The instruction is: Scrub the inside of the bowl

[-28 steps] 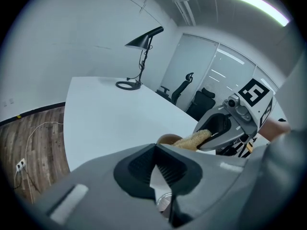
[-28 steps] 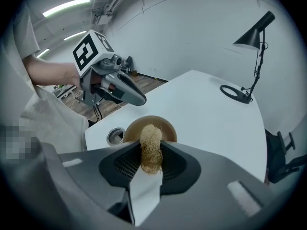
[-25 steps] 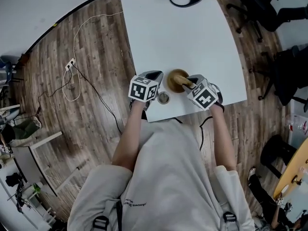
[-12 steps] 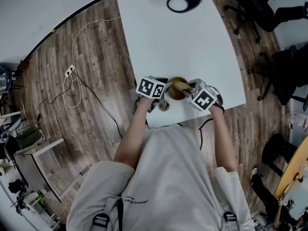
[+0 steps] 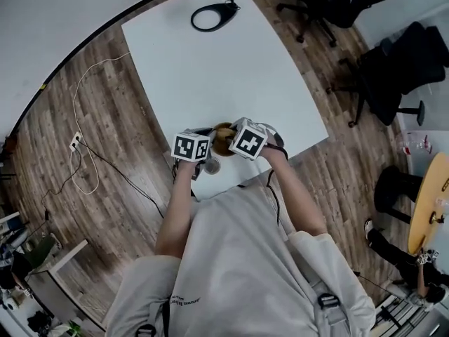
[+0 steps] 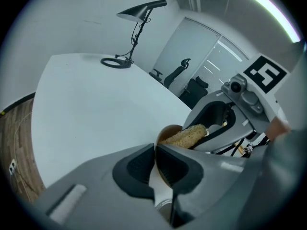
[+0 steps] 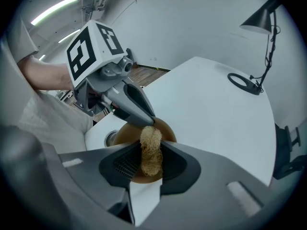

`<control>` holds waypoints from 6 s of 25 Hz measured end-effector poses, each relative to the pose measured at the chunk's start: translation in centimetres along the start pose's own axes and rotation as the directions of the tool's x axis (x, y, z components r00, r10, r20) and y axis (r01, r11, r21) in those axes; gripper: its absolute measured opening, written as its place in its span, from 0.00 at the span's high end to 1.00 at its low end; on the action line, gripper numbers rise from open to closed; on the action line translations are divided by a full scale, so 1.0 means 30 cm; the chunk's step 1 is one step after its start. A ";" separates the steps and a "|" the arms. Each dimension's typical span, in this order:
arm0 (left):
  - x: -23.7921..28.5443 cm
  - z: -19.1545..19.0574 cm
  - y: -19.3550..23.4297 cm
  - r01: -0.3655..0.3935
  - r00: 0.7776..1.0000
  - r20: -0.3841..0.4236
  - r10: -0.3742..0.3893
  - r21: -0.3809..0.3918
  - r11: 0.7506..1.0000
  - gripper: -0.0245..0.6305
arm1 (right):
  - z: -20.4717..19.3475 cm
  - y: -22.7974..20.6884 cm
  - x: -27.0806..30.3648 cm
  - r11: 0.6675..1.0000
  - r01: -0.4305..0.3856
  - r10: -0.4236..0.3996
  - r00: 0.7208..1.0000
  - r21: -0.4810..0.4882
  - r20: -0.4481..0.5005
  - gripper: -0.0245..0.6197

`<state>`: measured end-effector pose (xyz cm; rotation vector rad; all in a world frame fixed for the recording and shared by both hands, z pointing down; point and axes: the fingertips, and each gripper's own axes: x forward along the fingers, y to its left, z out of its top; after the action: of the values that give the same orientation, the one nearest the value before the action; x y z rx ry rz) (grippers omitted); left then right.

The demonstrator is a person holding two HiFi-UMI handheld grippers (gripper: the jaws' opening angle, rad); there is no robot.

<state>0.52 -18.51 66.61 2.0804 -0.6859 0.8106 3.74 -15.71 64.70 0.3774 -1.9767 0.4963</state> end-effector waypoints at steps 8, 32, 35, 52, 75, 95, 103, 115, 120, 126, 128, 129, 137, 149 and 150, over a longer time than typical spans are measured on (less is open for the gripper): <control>-0.055 0.032 0.008 -0.042 0.997 0.063 0.043 -0.020 0.999 0.93 | 0.067 -0.016 -0.029 0.998 0.057 -0.054 0.995 -0.029 0.085 0.77; -0.136 0.081 0.023 -0.156 0.984 0.100 0.148 0.078 0.985 0.93 | 0.113 -0.086 -0.097 0.984 0.160 -0.152 0.983 -0.079 0.105 0.77; -0.160 0.096 0.041 -0.183 0.977 0.122 0.172 0.080 0.980 0.93 | 0.121 -0.089 -0.108 0.983 0.171 -0.162 0.980 -0.071 0.114 0.77; -0.274 0.140 0.153 -0.312 0.916 0.254 0.310 -0.033 0.949 0.93 | 0.144 -0.021 -0.115 0.976 0.200 -0.189 0.974 -0.084 0.123 0.78; -0.262 0.184 0.071 -0.243 0.926 0.293 0.237 -0.015 0.970 0.94 | 0.240 0.029 -0.087 0.958 0.261 -0.233 0.950 -0.116 0.209 0.78; -0.279 0.222 0.049 -0.277 0.915 0.316 0.252 0.038 0.960 0.93 | 0.138 0.012 -0.113 0.918 0.393 -0.379 0.908 -0.052 0.181 0.78; -0.282 0.239 0.077 -0.396 0.889 0.312 0.336 0.155 0.905 0.94 | 0.188 0.032 -0.167 0.944 0.329 -0.316 0.909 -0.003 0.271 0.77; -0.318 0.368 -0.054 -0.613 0.760 0.483 0.434 0.754 0.235 0.94 | 0.366 -0.194 -0.455 0.961 0.247 -0.277 0.822 0.127 0.498 0.78; -0.346 0.421 -0.129 -0.632 0.736 0.548 0.396 0.766 0.115 0.94 | 0.403 -0.191 -0.449 0.957 0.210 -0.285 0.796 0.197 0.533 0.78; -0.401 0.440 -0.142 -0.677 0.713 0.597 0.367 0.723 0.138 0.94 | 0.363 -0.231 -0.446 0.940 0.229 -0.330 0.796 0.252 0.508 0.78; -0.415 0.444 -0.138 -0.697 0.700 0.616 0.361 0.699 0.159 0.94 | 0.351 -0.237 -0.443 0.938 0.234 -0.335 0.797 0.255 0.503 0.78; -0.419 0.447 -0.138 -0.703 0.697 0.621 0.359 0.691 0.169 0.94 | 0.346 -0.238 -0.441 0.938 0.232 -0.335 0.797 0.257 0.503 0.78; -0.453 0.466 -0.115 -0.711 0.704 0.620 0.348 0.612 0.348 0.94 | 0.308 -0.224 -0.415 0.950 0.243 -0.308 0.818 0.194 0.486 0.78; -0.474 0.475 -0.100 -0.616 0.759 0.602 0.249 0.537 0.576 0.94 | 0.252 -0.234 -0.389 0.977 0.094 -0.190 0.780 0.190 0.597 0.78; -0.473 0.473 -0.105 -0.612 0.762 0.600 0.242 0.545 0.573 0.94 | 0.244 -0.236 -0.383 0.977 0.069 -0.179 0.775 0.201 0.606 0.78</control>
<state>-2.11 -25.63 47.78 2.9482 -1.3861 0.9619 6.37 -24.95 52.71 0.8676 -2.5321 0.4918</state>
